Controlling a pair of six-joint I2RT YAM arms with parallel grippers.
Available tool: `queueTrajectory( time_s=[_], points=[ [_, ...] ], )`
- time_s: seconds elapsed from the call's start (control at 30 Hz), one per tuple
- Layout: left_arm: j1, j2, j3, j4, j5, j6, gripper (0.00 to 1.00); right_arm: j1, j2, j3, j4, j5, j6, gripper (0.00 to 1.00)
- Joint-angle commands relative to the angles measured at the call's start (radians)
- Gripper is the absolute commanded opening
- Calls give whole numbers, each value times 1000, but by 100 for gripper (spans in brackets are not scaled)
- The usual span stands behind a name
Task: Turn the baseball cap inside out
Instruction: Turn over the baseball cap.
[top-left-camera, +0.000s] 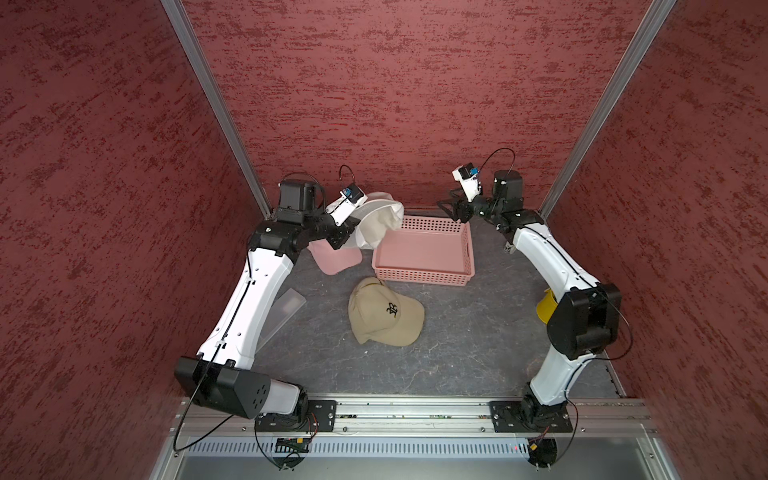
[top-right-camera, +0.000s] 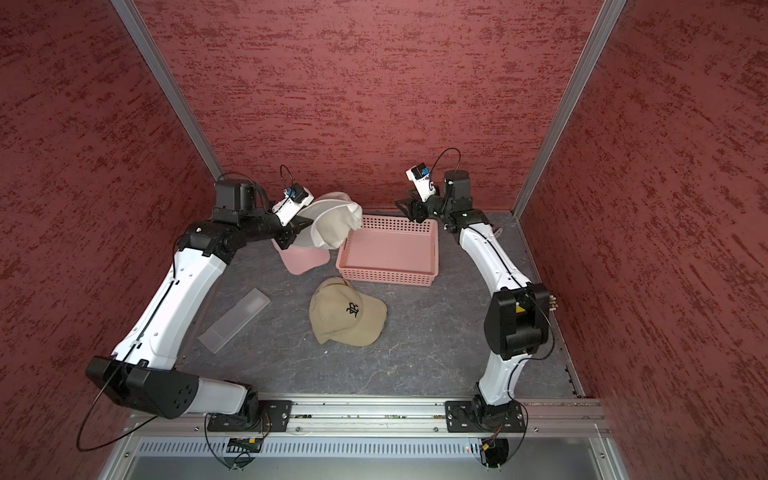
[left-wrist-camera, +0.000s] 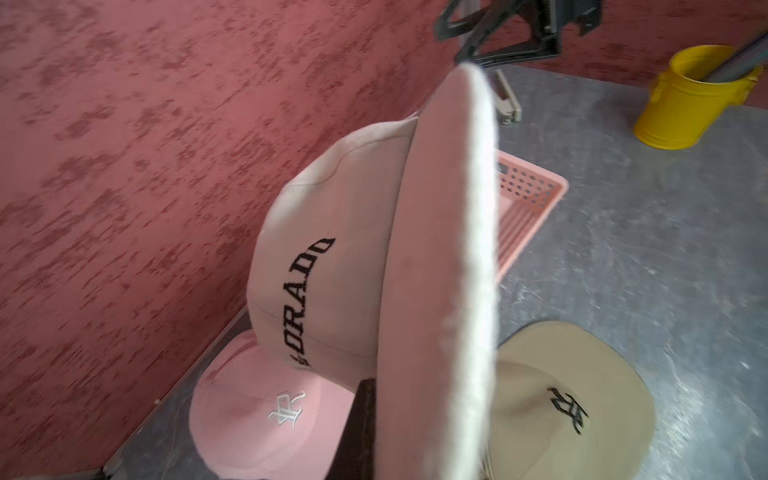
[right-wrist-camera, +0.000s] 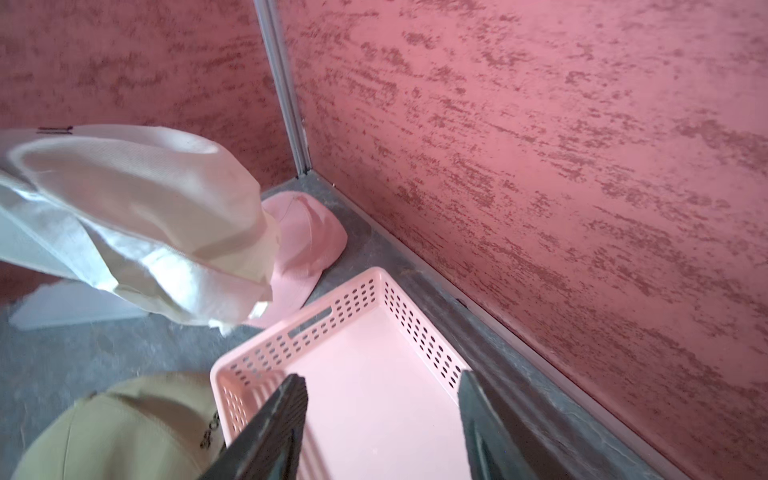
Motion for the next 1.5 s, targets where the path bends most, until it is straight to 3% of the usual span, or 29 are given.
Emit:
queueTrajectory(
  time_s=[0.0,0.33,0.87,0.97,1.1,1.33,1.47],
  points=[
    [35,0,42,-188,286,237,0,10,3,-15,-219,-93,-273,63],
    [41,85,158,-290,339,317,0,9,-49,-45,-502,-401,-625,62],
    [17,107,169,-273,368,310,0,97,-53,-30,-561,-471,-699,63],
    [15,107,168,-263,363,303,0,113,-49,-24,-568,-473,-708,57],
    [14,107,159,-242,360,290,0,120,-39,-18,-552,-508,-687,40],
    [19,85,110,-154,335,250,0,121,-30,-24,-582,-576,-698,38],
    [21,83,106,-144,334,242,0,126,-30,-37,-536,-555,-643,23]
  ],
)
